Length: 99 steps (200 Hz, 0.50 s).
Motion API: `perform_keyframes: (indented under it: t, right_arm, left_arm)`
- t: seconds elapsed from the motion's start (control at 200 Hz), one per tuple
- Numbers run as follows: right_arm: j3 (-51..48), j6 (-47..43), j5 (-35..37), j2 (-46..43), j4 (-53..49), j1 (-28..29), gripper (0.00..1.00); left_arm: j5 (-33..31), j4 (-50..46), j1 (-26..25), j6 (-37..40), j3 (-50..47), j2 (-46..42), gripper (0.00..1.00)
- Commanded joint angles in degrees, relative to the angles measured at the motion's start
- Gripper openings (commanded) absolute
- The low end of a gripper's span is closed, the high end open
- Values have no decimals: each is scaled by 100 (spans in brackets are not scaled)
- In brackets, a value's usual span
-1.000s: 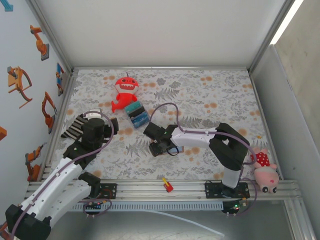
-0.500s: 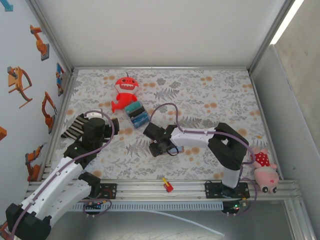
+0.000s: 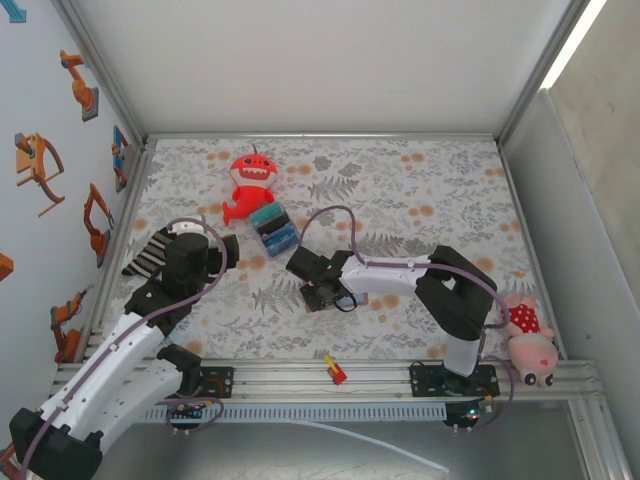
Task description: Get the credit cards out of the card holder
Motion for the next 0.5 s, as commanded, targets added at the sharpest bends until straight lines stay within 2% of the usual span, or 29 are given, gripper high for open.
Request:
perform_keyframes:
  t: [0.0,0.09,0.491]
  right_arm:
    - [-207,108,281,57,-197,32,28]
    - [-180,111,461,-122,-237,30,24]
    - [-268,135,1121,-866,-432,23,25]
  left_arm:
    - [95,-161,-20,70,252,-80,97]
    - [182,-175,-18,88,314,-128,97]
    - [220,-175,-231,105,492,-339,97]
